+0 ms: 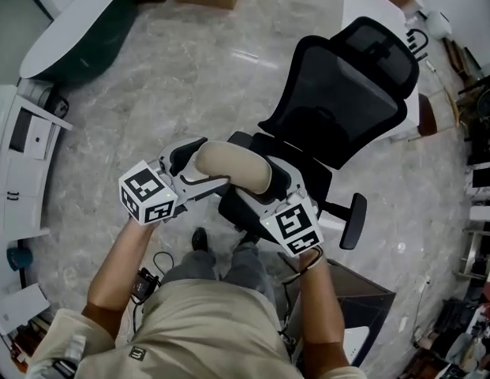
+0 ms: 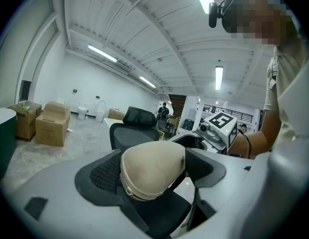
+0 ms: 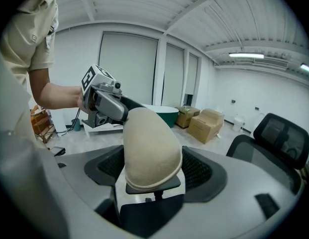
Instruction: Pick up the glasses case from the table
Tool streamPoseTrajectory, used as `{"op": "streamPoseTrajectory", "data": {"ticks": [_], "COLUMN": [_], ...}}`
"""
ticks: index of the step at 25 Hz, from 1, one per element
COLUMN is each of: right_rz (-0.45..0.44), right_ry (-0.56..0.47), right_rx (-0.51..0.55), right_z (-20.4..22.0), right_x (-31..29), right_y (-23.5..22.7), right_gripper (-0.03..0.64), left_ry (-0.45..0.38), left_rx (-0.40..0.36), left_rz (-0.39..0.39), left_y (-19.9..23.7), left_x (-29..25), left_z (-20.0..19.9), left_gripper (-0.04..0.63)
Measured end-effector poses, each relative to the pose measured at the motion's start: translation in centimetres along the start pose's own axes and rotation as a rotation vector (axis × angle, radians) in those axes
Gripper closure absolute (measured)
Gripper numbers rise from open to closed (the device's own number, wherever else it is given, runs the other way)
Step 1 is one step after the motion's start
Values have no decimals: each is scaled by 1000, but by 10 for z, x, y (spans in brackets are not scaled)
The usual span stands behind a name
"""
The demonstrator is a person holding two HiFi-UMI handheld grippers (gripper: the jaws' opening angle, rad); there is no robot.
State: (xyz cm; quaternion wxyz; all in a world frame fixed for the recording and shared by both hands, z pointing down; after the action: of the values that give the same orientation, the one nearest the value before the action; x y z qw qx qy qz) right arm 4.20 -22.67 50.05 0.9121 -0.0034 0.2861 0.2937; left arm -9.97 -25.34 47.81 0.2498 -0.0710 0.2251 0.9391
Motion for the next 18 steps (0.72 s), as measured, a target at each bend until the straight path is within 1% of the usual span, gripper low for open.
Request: {"op": "streamPoseTrajectory", "data": {"ticks": [8,18], "right_rz": [105,222], "right_ry": [-55,-99], "right_rx": [74,173], "right_z": [-41,-87], "right_x": [57,122], "right_y": [-8,1], "right_gripper": [270,270], "left_ry": [-86,-188], "left_rx": [-111,-189], "left_rz": [37,76], "left_y": [-49,-105], "left_x": [5,22], "left_z": [-55,-103], "left_gripper": [193,194]}}
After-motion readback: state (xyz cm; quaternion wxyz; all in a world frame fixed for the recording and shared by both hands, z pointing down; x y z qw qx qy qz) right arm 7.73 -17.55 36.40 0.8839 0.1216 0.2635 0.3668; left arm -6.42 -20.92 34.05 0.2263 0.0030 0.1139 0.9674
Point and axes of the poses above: the fingertips, and each gripper's own axes: x backward along the fingers, y to its left, z out of its underside, the point moved 5 cm from there along x, backward along the fingers, and after that the axes turned 6 degrees about x, right-handed, at the moved point
